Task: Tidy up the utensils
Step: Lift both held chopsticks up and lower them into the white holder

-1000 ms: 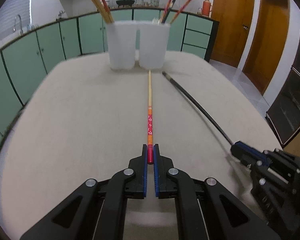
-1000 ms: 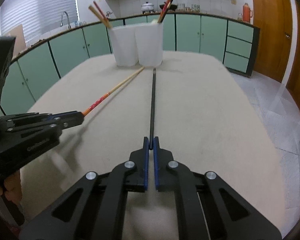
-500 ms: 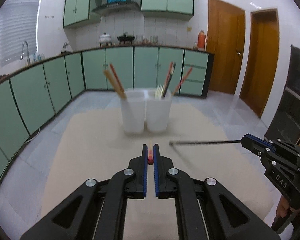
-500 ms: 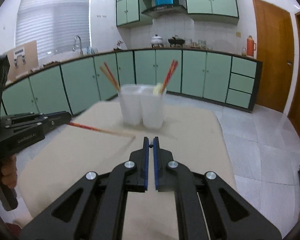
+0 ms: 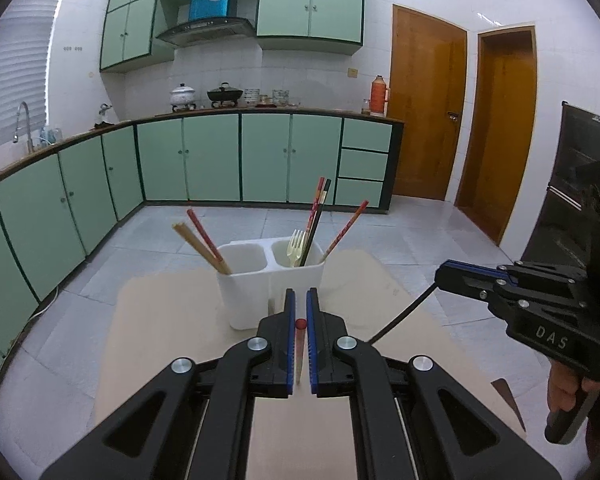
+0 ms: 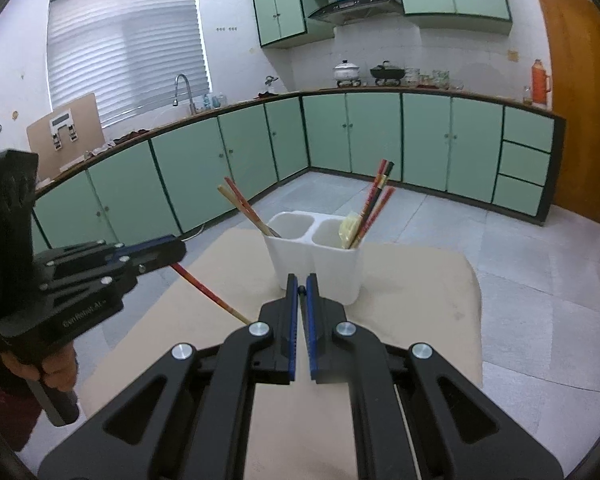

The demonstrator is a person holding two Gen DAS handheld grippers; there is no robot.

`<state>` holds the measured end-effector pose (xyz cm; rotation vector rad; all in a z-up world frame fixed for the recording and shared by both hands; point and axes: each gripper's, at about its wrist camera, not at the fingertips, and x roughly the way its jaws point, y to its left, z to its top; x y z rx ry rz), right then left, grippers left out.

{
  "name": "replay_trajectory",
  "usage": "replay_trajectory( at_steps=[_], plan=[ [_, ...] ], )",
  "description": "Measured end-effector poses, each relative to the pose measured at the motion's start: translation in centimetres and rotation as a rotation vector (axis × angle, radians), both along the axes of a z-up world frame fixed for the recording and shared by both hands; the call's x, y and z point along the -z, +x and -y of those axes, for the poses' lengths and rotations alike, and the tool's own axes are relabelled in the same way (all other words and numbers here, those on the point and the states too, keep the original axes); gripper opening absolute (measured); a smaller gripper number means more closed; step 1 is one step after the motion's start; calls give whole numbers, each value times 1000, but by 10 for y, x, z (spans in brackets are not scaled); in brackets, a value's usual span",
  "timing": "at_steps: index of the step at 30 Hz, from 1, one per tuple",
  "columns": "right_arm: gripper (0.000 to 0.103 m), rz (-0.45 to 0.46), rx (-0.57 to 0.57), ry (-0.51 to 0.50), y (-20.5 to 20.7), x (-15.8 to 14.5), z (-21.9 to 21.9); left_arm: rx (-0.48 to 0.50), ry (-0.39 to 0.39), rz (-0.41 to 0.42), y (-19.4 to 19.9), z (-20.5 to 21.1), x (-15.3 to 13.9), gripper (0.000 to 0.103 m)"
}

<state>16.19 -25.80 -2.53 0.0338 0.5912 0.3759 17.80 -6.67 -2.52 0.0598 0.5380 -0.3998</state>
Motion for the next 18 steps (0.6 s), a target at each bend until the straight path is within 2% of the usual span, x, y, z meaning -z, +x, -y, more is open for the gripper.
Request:
replay_trajectory(
  at_steps=[10, 18],
  plan=[
    [3, 2, -51, -23, 14, -23, -8, 6, -24, -13, 10, -7, -14, 5],
    [3, 24, -75, -14, 27, -42, -10, 4, -50, 17, 14, -16, -32, 5]
  ],
)
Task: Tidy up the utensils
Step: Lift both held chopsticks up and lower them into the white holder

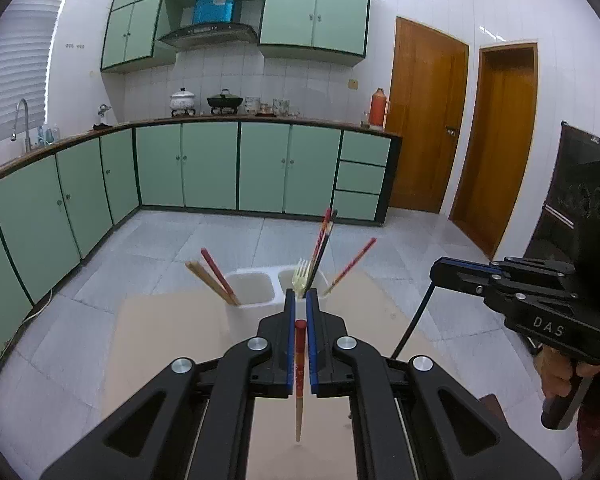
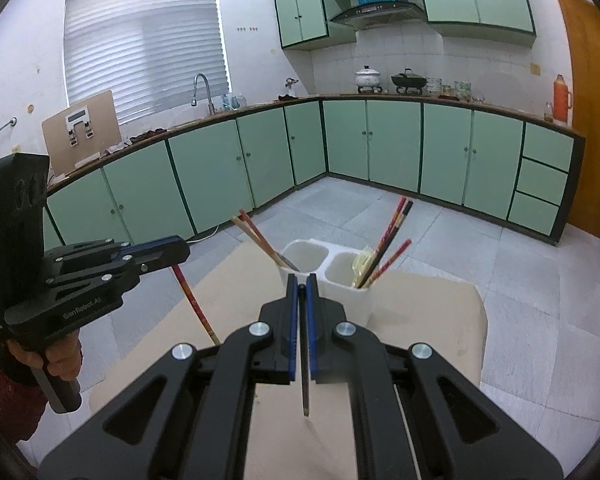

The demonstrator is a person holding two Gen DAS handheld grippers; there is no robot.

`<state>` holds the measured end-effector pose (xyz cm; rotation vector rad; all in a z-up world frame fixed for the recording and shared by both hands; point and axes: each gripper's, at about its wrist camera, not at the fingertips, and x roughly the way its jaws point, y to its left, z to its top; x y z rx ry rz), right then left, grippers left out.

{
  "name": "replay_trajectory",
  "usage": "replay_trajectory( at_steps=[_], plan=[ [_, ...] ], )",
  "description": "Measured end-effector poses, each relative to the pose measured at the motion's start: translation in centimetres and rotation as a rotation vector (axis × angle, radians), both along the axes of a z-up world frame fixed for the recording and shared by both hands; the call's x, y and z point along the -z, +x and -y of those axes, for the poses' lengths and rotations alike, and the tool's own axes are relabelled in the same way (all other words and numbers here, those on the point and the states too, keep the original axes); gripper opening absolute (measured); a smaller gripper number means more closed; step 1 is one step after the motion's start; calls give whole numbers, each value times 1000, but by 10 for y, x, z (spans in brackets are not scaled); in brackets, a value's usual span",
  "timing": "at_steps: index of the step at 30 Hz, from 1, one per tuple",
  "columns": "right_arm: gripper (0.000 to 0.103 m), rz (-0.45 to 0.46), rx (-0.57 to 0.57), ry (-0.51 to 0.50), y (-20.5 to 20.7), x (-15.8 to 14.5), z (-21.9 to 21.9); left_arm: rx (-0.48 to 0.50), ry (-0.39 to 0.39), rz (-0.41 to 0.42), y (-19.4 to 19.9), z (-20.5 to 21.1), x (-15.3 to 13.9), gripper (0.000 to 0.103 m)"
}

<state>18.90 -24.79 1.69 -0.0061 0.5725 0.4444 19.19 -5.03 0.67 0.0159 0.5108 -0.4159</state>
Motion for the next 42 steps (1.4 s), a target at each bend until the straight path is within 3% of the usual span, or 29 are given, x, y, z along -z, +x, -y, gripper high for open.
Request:
replay_trajectory(
  at_steps=[11, 19, 25, 29, 42],
  plan=[
    [3, 68, -21, -4, 27, -39, -4, -2, -22, 72, 22, -2, -38, 5],
    [3, 147, -8, 2, 68, -86, 0, -12, -47, 136, 63, 3, -80, 5],
    [3, 179, 8, 5, 107, -102, 1, -35, -49, 173, 102, 13, -96, 5],
    [3, 164, 16, -4, 130, -90, -1, -52, -35, 177, 125, 17, -91, 5],
    [5, 15, 34, 0, 166, -6, -2, -71, 4, 0, 171, 15, -7, 5]
  ],
)
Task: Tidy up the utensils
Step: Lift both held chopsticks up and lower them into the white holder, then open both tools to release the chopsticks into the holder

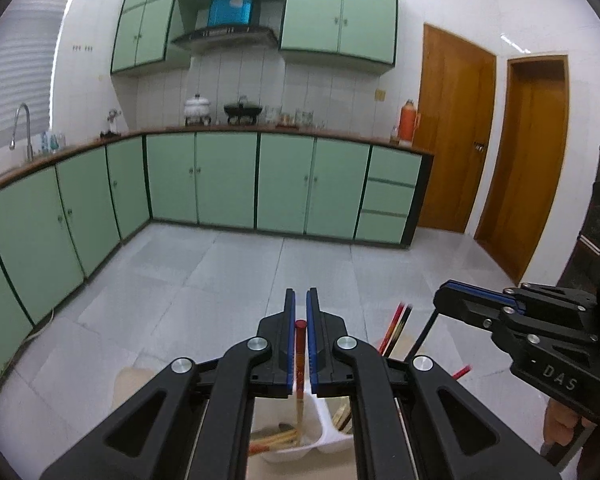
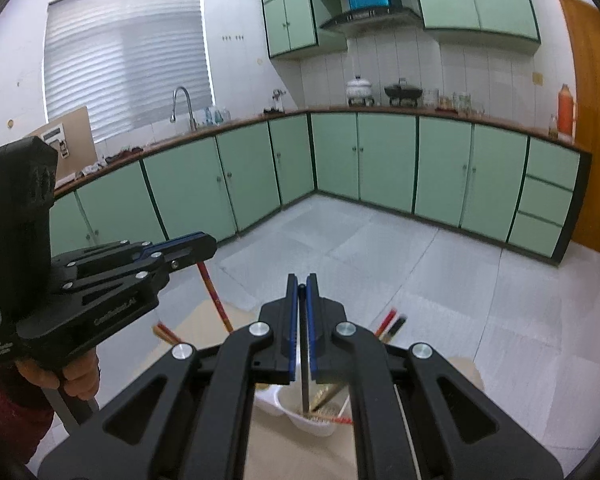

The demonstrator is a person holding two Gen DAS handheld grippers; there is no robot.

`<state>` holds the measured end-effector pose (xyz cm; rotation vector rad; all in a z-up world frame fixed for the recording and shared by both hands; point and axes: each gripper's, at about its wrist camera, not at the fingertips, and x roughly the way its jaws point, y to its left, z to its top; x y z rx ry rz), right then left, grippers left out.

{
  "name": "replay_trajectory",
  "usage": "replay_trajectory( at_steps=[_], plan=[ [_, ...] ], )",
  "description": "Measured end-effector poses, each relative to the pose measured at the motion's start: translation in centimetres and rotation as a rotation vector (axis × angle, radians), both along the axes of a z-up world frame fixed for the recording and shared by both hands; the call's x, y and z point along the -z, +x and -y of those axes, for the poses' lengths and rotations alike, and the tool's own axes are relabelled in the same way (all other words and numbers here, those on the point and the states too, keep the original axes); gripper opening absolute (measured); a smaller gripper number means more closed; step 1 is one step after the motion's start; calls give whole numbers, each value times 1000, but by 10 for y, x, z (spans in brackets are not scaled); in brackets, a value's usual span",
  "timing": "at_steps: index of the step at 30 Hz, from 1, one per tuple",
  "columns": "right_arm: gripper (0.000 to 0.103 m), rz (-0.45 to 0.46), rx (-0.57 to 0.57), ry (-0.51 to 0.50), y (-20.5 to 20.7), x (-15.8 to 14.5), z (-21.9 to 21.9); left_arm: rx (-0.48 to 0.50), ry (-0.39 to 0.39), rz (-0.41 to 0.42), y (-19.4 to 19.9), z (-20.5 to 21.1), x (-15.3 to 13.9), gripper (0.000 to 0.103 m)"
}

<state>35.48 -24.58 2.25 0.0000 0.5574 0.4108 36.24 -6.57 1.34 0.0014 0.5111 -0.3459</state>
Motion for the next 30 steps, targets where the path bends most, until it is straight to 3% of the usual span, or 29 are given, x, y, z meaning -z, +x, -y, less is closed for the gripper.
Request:
replay_trajectory(
  at_steps=[9, 16, 22, 30],
  plan=[
    [12, -12, 33, 11, -18, 16, 1, -30, -5, -48, -2, -13, 18, 11],
    [45, 42, 99, 48, -51, 7, 18, -79, -32, -2, -33, -25, 3, 46],
    [69, 70, 132, 48, -89, 12, 24, -110, -53, 25, -69, -36, 1, 63],
    [95, 54, 152, 38, -131, 29, 19, -123, -9, 27, -115, -36, 12, 87]
  ],
)
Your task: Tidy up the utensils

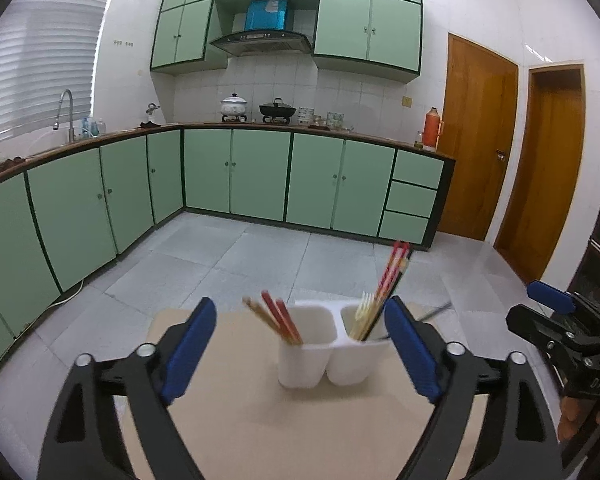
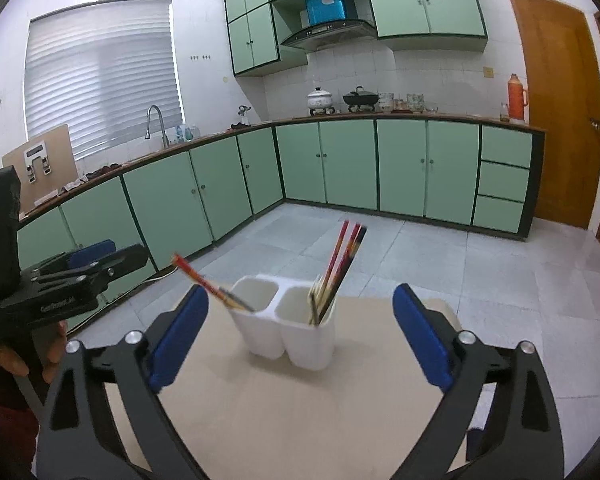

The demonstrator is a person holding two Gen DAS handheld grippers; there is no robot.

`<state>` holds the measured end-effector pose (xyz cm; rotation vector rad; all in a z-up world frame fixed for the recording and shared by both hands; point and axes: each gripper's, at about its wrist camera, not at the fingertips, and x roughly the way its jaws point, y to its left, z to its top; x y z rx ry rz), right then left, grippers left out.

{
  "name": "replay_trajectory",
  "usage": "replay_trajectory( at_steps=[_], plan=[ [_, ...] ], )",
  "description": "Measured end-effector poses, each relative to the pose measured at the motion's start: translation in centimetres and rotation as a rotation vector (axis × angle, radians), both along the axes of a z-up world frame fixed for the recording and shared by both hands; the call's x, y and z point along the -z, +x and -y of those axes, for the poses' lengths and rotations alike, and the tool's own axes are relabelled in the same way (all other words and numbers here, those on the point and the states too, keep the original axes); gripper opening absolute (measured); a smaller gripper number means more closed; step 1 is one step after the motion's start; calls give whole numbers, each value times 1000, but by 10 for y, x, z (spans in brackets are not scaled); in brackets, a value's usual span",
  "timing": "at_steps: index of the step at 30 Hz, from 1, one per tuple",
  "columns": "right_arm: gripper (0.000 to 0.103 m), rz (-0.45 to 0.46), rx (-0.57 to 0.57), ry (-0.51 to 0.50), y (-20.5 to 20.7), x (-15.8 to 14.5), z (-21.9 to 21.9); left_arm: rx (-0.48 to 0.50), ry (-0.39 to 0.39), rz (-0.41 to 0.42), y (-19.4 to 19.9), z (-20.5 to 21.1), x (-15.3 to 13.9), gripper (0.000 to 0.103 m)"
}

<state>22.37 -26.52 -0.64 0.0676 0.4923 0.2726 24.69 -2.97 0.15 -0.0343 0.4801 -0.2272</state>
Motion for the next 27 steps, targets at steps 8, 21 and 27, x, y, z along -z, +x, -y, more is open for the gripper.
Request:
replay_trajectory(
  at_steps=[8, 21, 27],
  plan=[
    [98, -31, 9, -22, -30, 6, -13, -18, 20, 16, -38, 2, 1, 97],
    [98, -33, -23, 28, -63, -9, -16, 1, 24, 44, -79, 0, -11, 97],
    [98, -18, -27, 22, -69, -15, -15, 6, 24, 60, -90, 3, -15, 97]
  ],
)
